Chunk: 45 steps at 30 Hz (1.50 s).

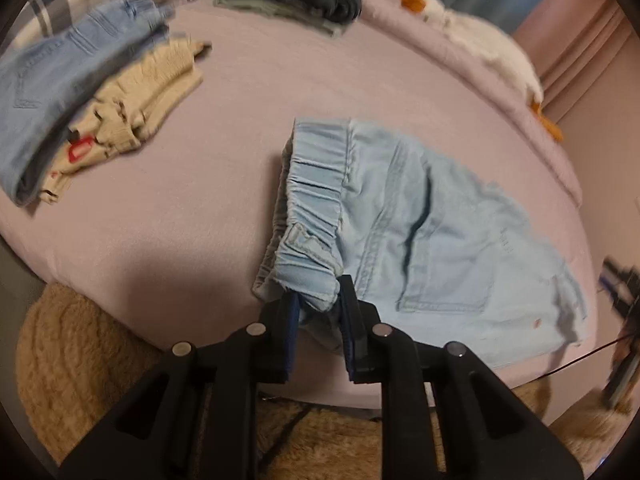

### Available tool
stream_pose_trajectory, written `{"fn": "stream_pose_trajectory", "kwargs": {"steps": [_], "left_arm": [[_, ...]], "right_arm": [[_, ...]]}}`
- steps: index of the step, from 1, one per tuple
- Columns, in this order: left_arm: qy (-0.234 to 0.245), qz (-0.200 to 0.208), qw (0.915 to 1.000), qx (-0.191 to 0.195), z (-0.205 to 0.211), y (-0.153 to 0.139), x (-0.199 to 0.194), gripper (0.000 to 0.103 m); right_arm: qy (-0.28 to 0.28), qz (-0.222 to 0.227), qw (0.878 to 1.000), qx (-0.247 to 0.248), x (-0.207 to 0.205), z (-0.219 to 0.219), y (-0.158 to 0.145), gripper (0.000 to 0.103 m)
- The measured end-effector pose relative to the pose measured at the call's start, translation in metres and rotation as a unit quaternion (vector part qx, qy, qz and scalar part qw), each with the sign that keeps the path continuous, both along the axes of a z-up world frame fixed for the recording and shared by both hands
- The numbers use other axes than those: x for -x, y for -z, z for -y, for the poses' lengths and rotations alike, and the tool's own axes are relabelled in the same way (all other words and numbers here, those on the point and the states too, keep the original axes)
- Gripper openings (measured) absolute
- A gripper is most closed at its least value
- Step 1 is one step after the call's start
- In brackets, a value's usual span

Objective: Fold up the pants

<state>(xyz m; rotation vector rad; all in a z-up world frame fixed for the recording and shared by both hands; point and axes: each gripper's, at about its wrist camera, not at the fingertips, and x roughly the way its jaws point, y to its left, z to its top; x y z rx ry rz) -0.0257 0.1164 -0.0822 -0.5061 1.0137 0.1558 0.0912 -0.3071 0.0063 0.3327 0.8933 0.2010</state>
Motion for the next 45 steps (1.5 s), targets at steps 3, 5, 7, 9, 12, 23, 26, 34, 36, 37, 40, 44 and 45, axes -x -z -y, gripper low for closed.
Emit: {"fn": "stream_pose_trajectory", "kwargs": {"steps": [3,5,7,9,12,23,26,34,36,37,40,44,45], "left_arm": [[0.009,0.002,0.9999,-0.015,0.002,-0.004,-0.002,0.022],[0.012,-0.003,0.9999,-0.004,-0.002,-0.006,-0.002,0.023],[0.009,-0.01,0.9999,0.009,-0.01,-0.012,-0.005,0.031],[0.001,0.001,1.0,0.002,-0.016,-0.024,-0.003,0.051],[-0.006,0.038,0.999,-0.023,-0.025,-0.043,-0.009,0.074],[0.026,0.02,0.9995,0.007,-0.036,-0.004,-0.057,0.049],[0.023,0.033,0.9992,0.003,-0.036,-0.005,-0.05,0.044],[0.021,0.046,0.9987,-0.012,-0.036,-0.015,-0.037,0.031],[0.02,0.042,0.9987,-0.023,-0.032,-0.013,-0.037,0.031],[0.02,0.036,0.9986,-0.033,-0.029,-0.009,-0.038,0.031],[0.018,0.029,0.9982,-0.049,-0.027,0.001,-0.04,0.035],[0.009,0.025,0.9989,-0.039,-0.03,0.004,-0.041,0.038],[0.008,0.024,0.9985,-0.048,-0.028,0.004,-0.041,0.039]], "right_arm": [[-0.07,-0.016,0.997,-0.006,-0.022,-0.053,0.006,0.053],[-0.114,-0.044,0.992,-0.019,-0.041,-0.089,0.013,0.053],[-0.156,-0.067,0.985,-0.034,-0.047,-0.123,0.02,0.053],[-0.184,-0.091,0.978,-0.036,-0.061,-0.153,0.03,0.053],[-0.204,-0.115,0.972,-0.009,-0.068,-0.185,0.036,0.053],[-0.209,-0.154,0.965,0.038,-0.084,-0.212,0.059,0.053],[-0.228,-0.139,0.963,0.046,-0.079,-0.215,0.056,0.052],[-0.218,-0.082,0.972,0.032,-0.072,-0.217,0.038,0.011],[-0.214,-0.09,0.972,0.02,-0.076,-0.214,0.043,0.011],[-0.214,-0.095,0.972,0.021,-0.078,-0.214,0.047,0.011],[-0.211,-0.102,0.971,0.038,-0.08,-0.224,0.062,0.011],[-0.21,-0.076,0.973,0.063,-0.076,-0.229,0.063,0.011],[-0.211,-0.071,0.973,0.064,-0.076,-0.228,0.063,0.011]]}}
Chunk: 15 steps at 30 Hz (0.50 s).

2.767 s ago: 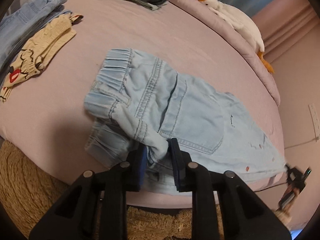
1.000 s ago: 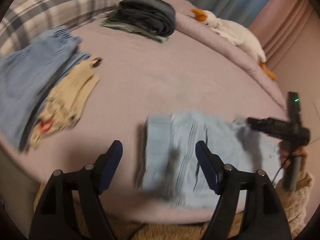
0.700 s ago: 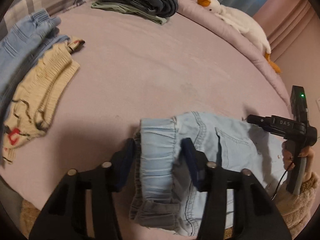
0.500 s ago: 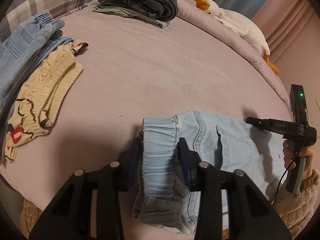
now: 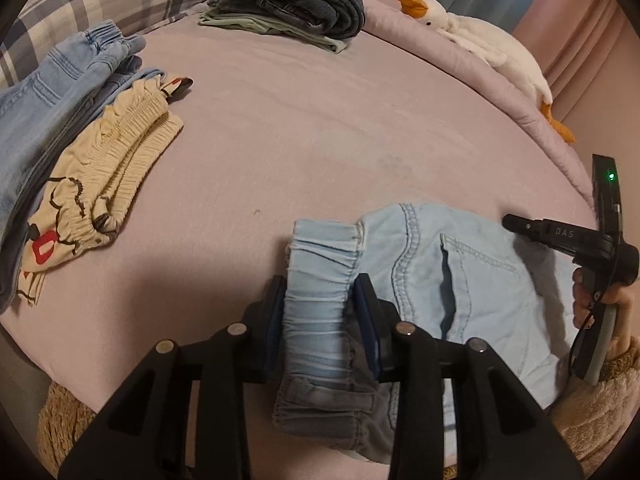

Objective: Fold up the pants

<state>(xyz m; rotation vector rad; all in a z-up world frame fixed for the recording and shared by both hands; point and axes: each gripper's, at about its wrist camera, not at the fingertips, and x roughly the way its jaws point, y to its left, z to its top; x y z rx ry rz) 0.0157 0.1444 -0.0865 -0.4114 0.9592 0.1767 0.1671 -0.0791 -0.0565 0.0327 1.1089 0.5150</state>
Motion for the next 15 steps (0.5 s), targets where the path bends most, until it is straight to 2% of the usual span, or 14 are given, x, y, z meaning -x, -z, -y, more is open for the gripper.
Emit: {"fn": "stream_pose_trajectory", "kwargs": {"steps": [4,11,15], "left_arm": [[-0.007,0.0,0.9993,-0.036,0.0099,0.0001,-0.0003,0.039],[-0.032,-0.007,0.9987,-0.04,0.0095,0.0018,-0.0016,0.044],[-0.043,-0.009,0.9982,-0.04,0.0106,0.0017,-0.0014,0.045]], "right_arm": [[-0.007,0.015,1.0,-0.01,-0.0003,0.0053,0.0032,0.011],[-0.023,0.05,0.998,0.0,0.0044,0.0008,0.004,0.01],[-0.013,0.036,0.999,-0.025,0.0001,0.0061,0.0054,0.01]]}}
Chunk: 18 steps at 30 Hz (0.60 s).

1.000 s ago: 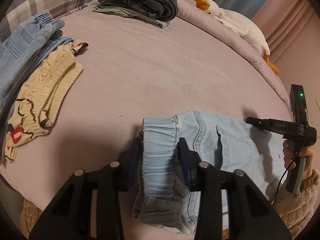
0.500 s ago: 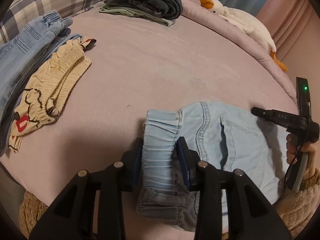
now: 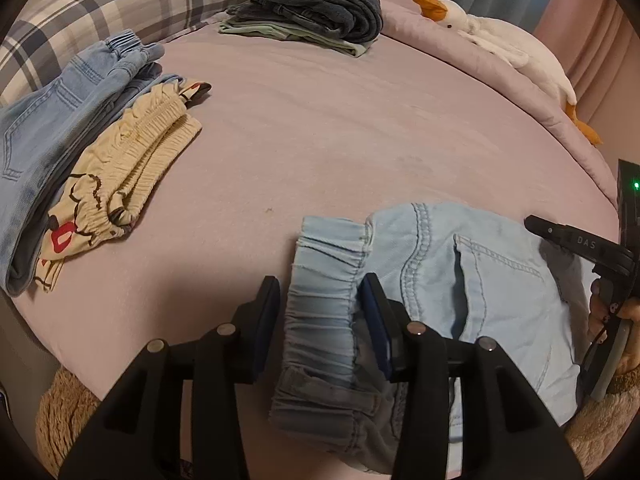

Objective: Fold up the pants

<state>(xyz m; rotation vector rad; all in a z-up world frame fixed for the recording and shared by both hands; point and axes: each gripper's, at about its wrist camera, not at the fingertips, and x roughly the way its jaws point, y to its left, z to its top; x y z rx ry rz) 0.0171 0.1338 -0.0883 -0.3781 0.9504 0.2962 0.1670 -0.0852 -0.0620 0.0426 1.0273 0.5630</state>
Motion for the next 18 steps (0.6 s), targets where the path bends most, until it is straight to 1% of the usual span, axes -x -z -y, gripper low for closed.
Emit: {"fn": "stream_pose_trajectory", "kwargs": {"steps": [2,7,11,18], "left_arm": [[-0.006,-0.001,1.0,0.001,0.0001,0.0001,0.0,0.045],[-0.014,-0.009,0.9998,-0.012,0.005,-0.0013,-0.0018,0.046],[-0.019,-0.008,0.9997,-0.009,0.0039,-0.0009,-0.0013,0.046],[-0.019,-0.009,0.9997,-0.016,0.0049,-0.0006,-0.0003,0.048]], "right_arm": [[0.0,0.001,1.0,-0.005,0.0007,0.0003,0.0004,0.01],[0.004,-0.004,1.0,-0.006,-0.0002,-0.0013,-0.0003,0.01],[0.006,-0.009,1.0,-0.009,-0.0011,-0.0013,0.0001,0.01],[0.008,0.001,1.0,0.007,0.0008,-0.0061,-0.0005,0.01]]}}
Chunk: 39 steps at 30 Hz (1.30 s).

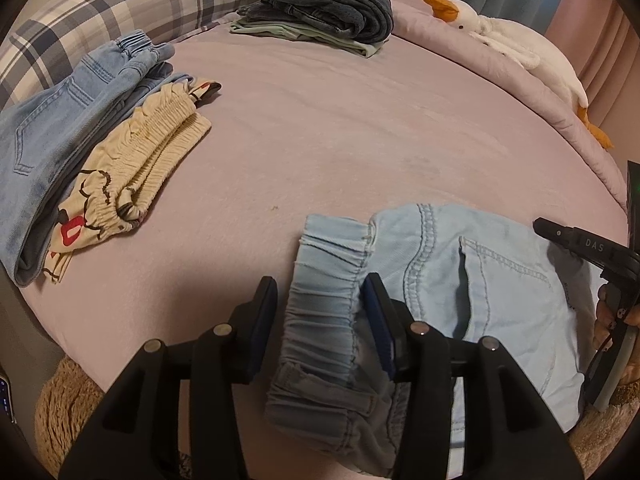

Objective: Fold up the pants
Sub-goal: 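Open both tools and lift them off the folded pants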

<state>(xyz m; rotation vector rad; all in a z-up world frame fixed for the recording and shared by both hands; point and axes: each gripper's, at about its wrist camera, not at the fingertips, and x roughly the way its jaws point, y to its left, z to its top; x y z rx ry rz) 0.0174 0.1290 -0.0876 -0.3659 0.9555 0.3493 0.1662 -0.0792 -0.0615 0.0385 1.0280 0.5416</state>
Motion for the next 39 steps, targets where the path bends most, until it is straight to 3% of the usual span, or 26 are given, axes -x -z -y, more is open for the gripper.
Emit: {"fn": "stream_pose_trajectory", "kwargs": {"steps": [22,23,26,28,30,34,39], "left_arm": [[-0.002,0.003,1.0,-0.005,0.001,-0.001,0.001,0.051],[-0.002,0.003,1.0,-0.003,0.001,-0.001,0.001,0.052],[-0.03,-0.007,0.9995,-0.006,-0.008,-0.003,0.002,0.078],[-0.038,-0.013,0.9992,0.006,-0.012,-0.01,0.003,0.079],[-0.042,-0.011,0.999,0.014,-0.012,-0.019,0.005,0.078],[-0.036,0.012,0.9985,-0.04,0.007,-0.055,0.004,0.079],[0.013,0.043,0.9931,-0.108,0.044,-0.093,-0.012,0.086]], "right_arm": [[-0.002,0.015,1.0,0.013,0.002,-0.001,0.001,0.01],[-0.003,0.015,1.0,0.013,0.001,-0.001,0.001,0.01],[-0.01,0.014,1.0,0.017,0.0,-0.002,-0.003,0.011],[-0.014,0.014,1.0,0.015,0.001,0.001,-0.009,0.023],[0.0,0.026,1.0,0.012,0.004,0.01,-0.019,0.061],[0.029,0.063,0.998,0.009,0.012,0.042,-0.05,0.065],[0.095,0.092,0.991,-0.017,0.019,0.107,-0.081,0.073]]}}
